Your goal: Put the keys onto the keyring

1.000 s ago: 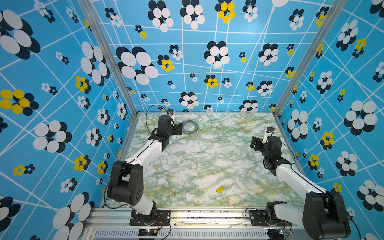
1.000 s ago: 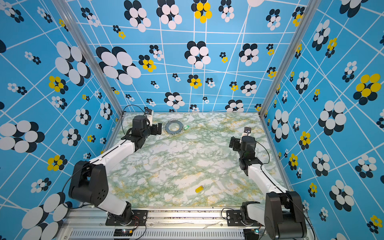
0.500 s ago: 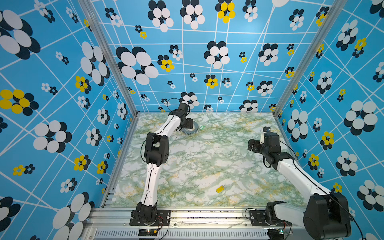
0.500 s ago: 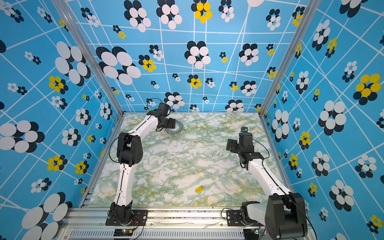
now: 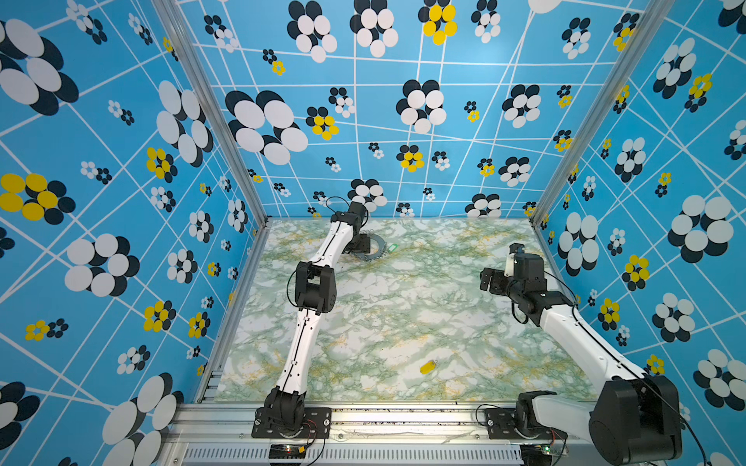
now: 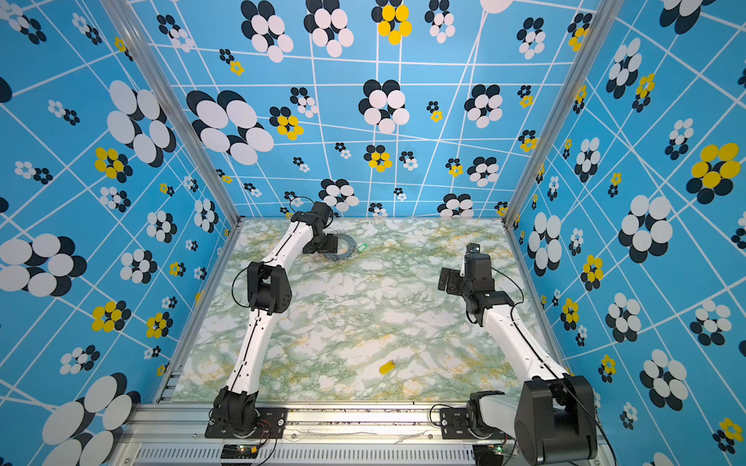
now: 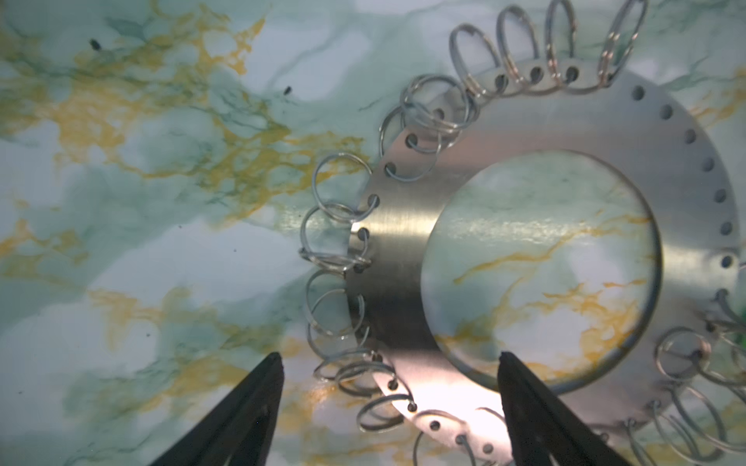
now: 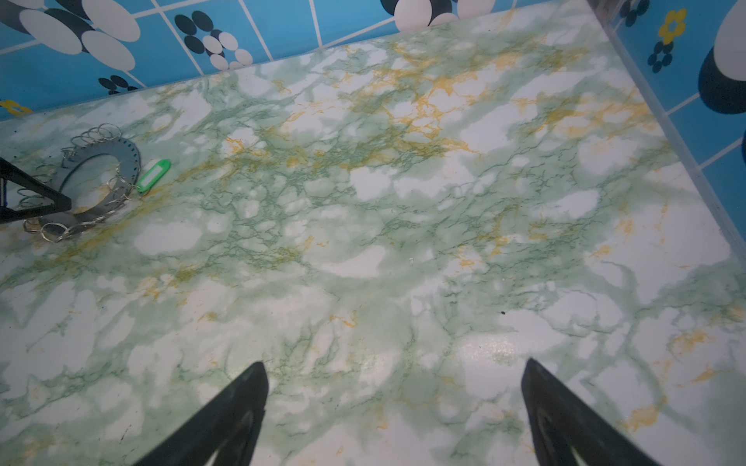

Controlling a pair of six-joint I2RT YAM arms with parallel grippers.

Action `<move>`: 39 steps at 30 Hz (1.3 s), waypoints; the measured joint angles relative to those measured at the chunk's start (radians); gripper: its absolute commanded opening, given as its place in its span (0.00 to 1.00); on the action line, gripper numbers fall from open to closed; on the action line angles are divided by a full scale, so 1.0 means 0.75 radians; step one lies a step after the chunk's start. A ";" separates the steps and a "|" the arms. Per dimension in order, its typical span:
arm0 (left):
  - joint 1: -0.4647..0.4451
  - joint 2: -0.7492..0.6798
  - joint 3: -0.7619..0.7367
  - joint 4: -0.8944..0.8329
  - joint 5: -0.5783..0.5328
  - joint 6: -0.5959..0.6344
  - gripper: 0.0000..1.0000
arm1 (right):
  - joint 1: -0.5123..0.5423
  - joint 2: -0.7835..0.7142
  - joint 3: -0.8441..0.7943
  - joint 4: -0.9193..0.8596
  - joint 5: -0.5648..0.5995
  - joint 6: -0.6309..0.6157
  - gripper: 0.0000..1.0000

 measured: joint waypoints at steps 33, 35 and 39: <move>-0.395 -1.129 -1.902 0.221 0.082 -0.040 0.83 | 0.127 -0.043 0.084 -0.186 -0.151 0.062 0.99; -0.458 -1.167 -1.958 0.218 0.116 -0.074 0.84 | 0.133 -0.060 0.084 -0.193 -0.153 0.070 0.99; -0.512 -1.198 -1.984 0.211 0.118 -0.126 0.86 | 0.143 -0.089 0.084 -0.199 -0.160 0.086 0.99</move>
